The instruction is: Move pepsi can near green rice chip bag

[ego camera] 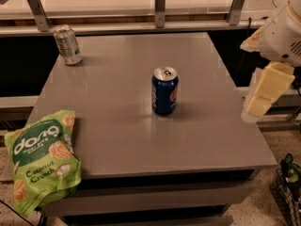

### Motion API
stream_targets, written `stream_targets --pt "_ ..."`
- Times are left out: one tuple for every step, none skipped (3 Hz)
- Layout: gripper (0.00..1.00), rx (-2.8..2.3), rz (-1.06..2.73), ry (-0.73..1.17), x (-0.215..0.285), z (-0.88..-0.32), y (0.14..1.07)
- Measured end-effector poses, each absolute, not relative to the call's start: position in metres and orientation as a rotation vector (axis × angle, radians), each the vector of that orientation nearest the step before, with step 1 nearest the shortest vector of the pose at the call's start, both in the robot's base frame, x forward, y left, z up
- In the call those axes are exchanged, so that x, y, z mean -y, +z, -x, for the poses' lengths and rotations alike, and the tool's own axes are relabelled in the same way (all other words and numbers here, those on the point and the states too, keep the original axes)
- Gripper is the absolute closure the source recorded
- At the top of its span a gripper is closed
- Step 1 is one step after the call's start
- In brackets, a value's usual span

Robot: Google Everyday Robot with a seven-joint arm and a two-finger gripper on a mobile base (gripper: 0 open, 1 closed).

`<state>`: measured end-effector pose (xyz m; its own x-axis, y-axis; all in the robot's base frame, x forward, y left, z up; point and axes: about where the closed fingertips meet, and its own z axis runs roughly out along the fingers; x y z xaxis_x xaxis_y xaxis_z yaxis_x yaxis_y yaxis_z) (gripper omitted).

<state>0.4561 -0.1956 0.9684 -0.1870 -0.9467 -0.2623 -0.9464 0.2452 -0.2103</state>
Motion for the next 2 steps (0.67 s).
stream_targets --pt "0.0 -2.125 1.769 0.098 0.161 -0.482 0.954" --pt "0.0 -2.032 1.793 0.16 0.131 -0.501 0.944"
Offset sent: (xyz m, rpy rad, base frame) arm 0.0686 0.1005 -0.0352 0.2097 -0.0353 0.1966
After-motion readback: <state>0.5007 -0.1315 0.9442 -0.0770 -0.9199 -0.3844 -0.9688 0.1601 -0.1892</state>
